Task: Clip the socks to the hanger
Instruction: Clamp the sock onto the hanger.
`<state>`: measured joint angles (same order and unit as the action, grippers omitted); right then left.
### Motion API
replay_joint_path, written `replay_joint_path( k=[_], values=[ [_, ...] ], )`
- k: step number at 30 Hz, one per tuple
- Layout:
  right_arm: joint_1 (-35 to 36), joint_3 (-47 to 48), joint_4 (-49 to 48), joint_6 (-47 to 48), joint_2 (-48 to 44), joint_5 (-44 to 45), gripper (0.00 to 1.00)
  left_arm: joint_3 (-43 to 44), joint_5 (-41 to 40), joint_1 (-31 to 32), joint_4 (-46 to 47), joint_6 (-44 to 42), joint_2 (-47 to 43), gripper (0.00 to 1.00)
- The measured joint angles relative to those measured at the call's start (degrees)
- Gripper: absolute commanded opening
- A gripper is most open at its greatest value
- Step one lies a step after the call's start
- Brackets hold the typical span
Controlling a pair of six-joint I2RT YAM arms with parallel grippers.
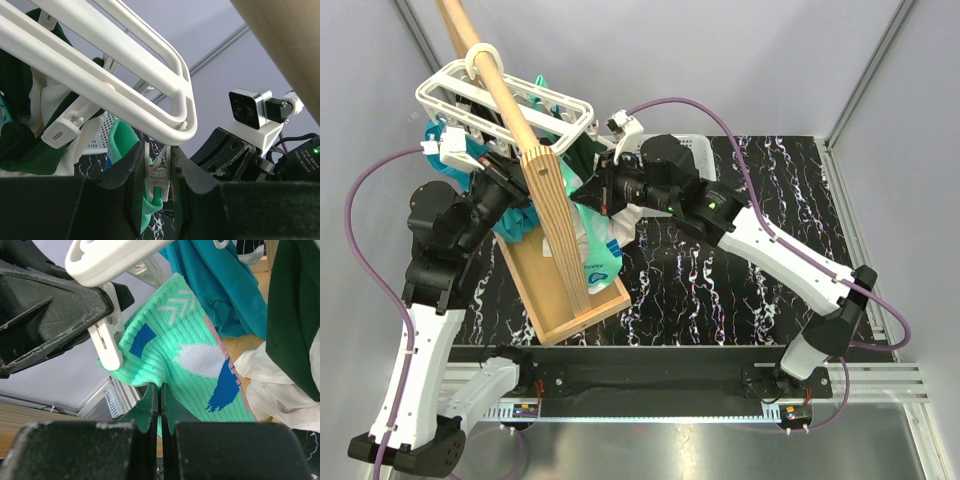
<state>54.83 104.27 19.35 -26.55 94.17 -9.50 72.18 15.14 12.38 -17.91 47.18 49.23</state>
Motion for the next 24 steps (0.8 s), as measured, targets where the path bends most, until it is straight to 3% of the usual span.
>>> replay_joint_path(
  k=[12,24],
  values=[
    [0.3,-3.2,-2.7,0.3,-6.1,1.5,0.0,1.0,0.0,0.1,-0.3,-0.6,1.0,0.0],
    [0.3,-4.0,-5.1,0.3,-6.6,1.3,0.0,0.3,1.4,0.1,2.3,3.3,1.9,0.0]
  ],
)
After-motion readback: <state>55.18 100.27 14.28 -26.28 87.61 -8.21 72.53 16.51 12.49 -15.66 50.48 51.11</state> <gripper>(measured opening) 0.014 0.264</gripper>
